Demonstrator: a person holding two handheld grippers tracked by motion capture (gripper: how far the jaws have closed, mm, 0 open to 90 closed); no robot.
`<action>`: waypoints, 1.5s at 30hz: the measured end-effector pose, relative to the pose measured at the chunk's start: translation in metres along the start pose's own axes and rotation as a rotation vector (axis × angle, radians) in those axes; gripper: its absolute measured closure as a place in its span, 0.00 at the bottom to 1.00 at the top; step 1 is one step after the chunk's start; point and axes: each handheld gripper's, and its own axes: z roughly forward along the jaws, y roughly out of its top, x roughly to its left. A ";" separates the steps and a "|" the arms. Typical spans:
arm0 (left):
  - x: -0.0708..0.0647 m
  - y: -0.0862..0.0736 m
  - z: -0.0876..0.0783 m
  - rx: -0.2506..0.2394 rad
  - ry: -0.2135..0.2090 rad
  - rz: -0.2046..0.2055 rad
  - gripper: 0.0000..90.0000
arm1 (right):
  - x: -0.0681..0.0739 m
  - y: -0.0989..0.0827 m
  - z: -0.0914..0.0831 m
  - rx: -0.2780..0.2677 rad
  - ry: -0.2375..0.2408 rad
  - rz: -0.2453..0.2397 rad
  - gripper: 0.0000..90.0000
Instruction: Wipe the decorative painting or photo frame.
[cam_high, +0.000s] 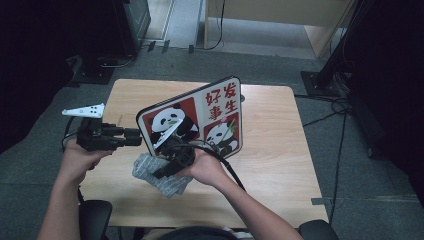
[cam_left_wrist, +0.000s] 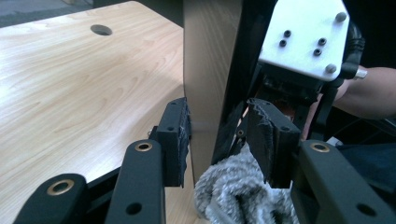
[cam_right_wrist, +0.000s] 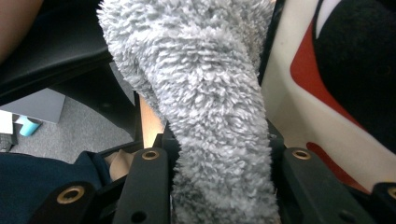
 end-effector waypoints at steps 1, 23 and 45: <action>0.000 0.000 0.001 0.003 -0.003 0.000 0.65 | 0.000 -0.001 0.001 0.001 0.000 -0.002 0.74; 0.003 0.000 0.022 0.026 -0.043 -0.041 0.75 | -0.004 -0.019 0.017 -0.008 -0.004 -0.022 0.74; 0.004 -0.001 0.023 0.035 -0.068 -0.052 0.84 | -0.012 -0.052 0.037 -0.002 -0.004 -0.050 0.75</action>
